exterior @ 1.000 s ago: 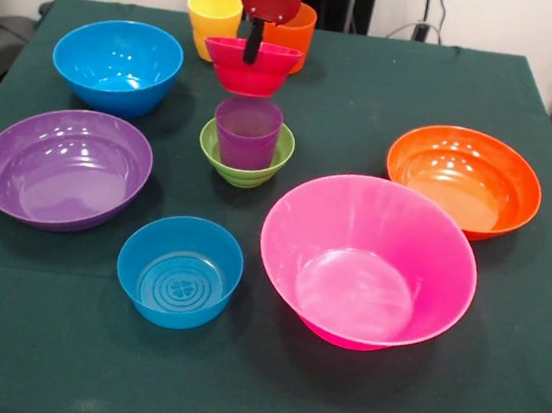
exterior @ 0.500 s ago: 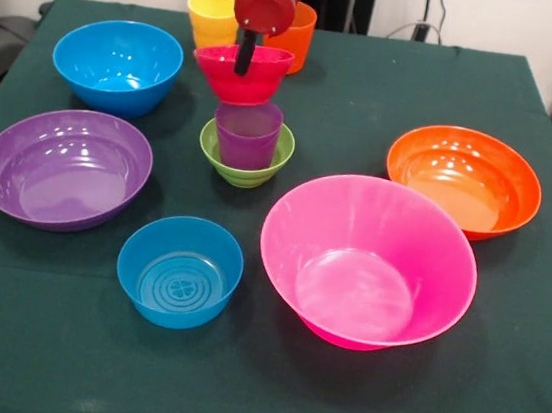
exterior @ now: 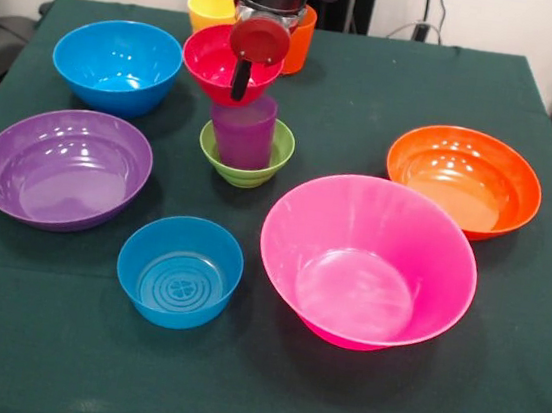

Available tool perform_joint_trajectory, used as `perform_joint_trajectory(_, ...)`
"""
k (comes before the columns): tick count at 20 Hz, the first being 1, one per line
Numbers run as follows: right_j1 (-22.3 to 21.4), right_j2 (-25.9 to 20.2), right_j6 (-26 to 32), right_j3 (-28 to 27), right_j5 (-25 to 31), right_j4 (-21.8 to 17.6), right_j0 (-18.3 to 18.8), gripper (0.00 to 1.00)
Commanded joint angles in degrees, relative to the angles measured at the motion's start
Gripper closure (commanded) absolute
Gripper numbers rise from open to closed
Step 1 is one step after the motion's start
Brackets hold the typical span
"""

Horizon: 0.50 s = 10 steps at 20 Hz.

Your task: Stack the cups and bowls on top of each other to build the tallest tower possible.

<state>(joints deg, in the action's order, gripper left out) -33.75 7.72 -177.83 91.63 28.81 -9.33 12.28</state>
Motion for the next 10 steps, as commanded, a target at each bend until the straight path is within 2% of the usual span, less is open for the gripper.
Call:
perform_joint_trajectory(1, 3.8, -5.4, 8.2, -2.8, 1.3, -4.0, -0.8, 1.0)
perform_joint_trajectory(10, 4.0, -5.1, 7.8, -3.1, 1.9, -4.0, -1.7, 1.0)
